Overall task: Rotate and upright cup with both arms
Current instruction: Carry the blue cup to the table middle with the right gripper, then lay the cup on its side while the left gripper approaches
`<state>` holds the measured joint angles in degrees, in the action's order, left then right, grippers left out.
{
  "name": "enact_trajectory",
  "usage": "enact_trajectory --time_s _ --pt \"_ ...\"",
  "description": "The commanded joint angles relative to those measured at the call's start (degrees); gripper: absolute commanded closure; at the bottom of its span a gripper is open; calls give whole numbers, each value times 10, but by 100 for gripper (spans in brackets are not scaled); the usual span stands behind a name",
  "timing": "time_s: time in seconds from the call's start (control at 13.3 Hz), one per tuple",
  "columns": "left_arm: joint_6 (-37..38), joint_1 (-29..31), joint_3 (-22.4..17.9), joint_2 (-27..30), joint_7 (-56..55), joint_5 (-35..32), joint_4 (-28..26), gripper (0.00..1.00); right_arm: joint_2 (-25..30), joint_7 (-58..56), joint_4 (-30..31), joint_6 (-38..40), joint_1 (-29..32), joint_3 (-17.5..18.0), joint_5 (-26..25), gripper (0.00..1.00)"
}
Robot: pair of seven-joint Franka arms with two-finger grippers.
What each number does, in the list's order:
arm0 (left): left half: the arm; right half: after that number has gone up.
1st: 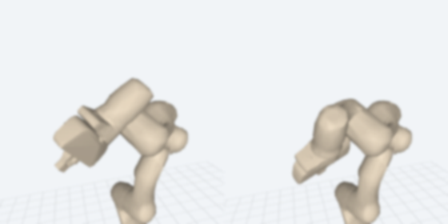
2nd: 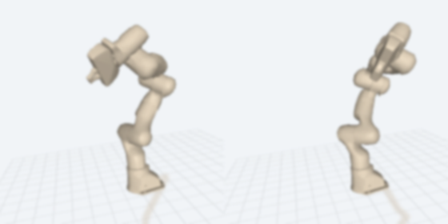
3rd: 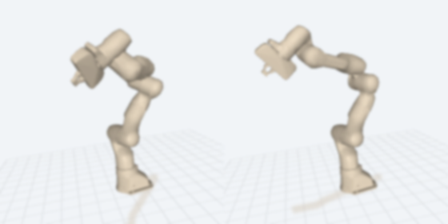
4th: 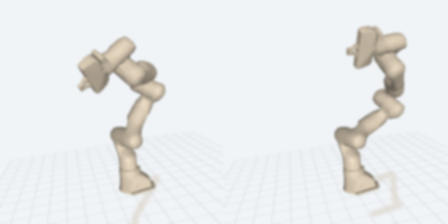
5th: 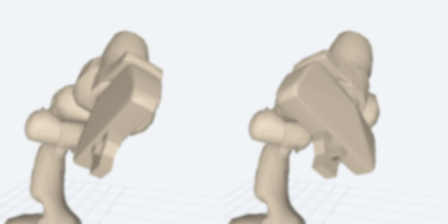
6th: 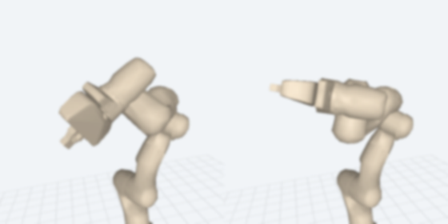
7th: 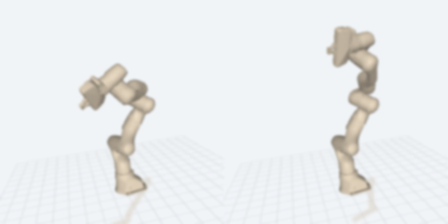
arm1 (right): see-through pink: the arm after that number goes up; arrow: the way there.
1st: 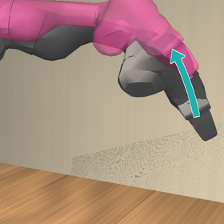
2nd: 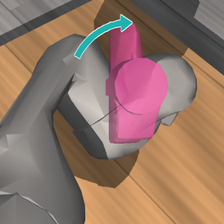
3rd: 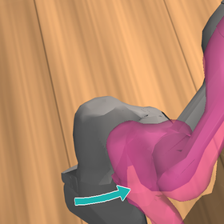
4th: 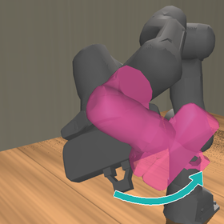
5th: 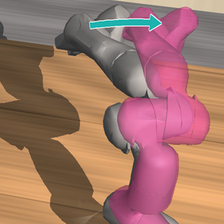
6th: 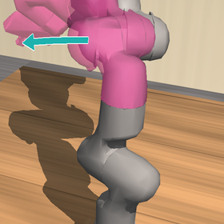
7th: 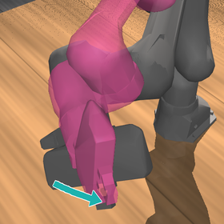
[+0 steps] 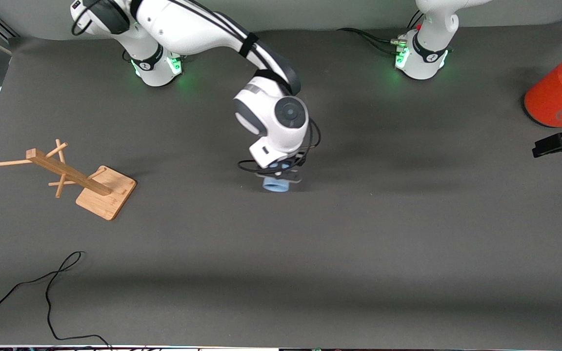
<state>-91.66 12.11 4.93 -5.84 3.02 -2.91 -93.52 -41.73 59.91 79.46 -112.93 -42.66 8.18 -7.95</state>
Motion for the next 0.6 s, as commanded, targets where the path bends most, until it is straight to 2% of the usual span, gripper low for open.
enact_trajectory --time_s 0.0,0.23,0.3,0.38,0.45,0.53 --pt "24 -3 3 -17 8 2 4 0 -29 -19 2 -42 -25 -9 -17 84" --pt "22 -9 10 -45 1 14 14 1 -74 -2 2 -112 -53 -11 -32 78" --pt "24 -16 13 -57 -7 39 23 1 -82 7 2 -129 -53 -12 -37 65" --pt "24 -27 14 -72 -31 65 32 1 -84 15 1 -137 -48 -13 -37 23" --pt "24 -34 14 -81 -62 84 41 1 -80 17 -2 -137 -45 -15 -36 0" --pt "25 -47 15 -93 -99 101 53 1 -74 21 -1 -136 -45 -15 -35 0"
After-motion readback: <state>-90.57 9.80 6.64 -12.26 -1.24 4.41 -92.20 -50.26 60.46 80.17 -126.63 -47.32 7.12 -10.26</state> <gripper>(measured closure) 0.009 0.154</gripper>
